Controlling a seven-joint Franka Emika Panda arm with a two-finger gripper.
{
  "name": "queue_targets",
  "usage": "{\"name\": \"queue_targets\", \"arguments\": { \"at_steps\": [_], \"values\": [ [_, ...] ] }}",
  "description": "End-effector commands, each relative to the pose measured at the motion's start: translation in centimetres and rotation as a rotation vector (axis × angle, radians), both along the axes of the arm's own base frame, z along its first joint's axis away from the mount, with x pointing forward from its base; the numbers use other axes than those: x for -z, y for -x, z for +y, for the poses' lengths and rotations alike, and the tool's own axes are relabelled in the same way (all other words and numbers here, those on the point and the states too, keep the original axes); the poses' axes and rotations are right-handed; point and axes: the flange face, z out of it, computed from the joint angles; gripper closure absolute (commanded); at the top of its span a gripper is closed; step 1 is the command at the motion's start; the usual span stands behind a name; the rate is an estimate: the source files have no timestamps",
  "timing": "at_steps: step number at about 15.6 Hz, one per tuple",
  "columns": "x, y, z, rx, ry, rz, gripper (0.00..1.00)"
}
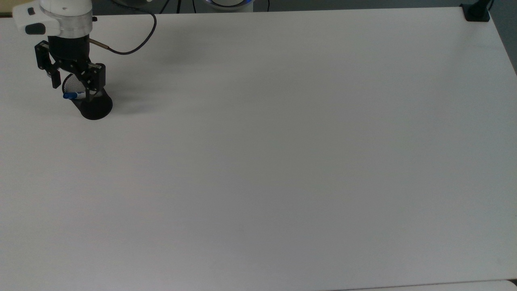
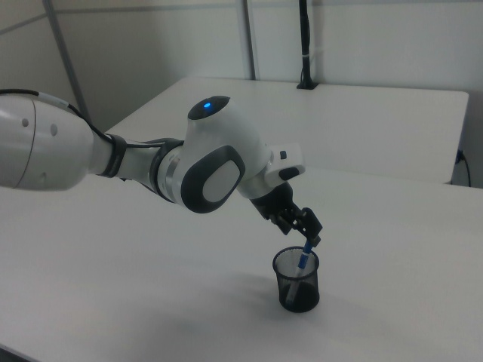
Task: Remove the marker
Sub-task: 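Lower the gripper onto the blue-capped marker and close on it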
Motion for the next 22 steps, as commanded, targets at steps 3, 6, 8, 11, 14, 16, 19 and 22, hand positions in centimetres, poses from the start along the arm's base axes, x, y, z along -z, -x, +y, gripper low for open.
{"name": "queue_targets", "arguments": {
  "at_steps": [3,6,8,11,14,16,19,22],
  "values": [
    [0.4,-0.3,-0.5,0.017,0.008,-0.056,0.61],
    [0.6,-0.4,-1.3,0.027,0.015,-0.091,0.62],
    [0.7,-0.4,-1.4,0.027,0.016,-0.09,0.67],
    [0.7,-0.4,-1.4,0.026,0.016,-0.089,0.77],
    [0.6,-0.3,-1.4,0.021,0.018,-0.089,0.8],
    [0.5,-0.3,-1.5,0.022,0.018,-0.089,0.83],
    [0.2,-0.2,-1.5,0.022,0.019,-0.09,0.91],
    [-0.9,0.1,-1.8,0.029,0.023,-0.105,0.91]
  ]
}}
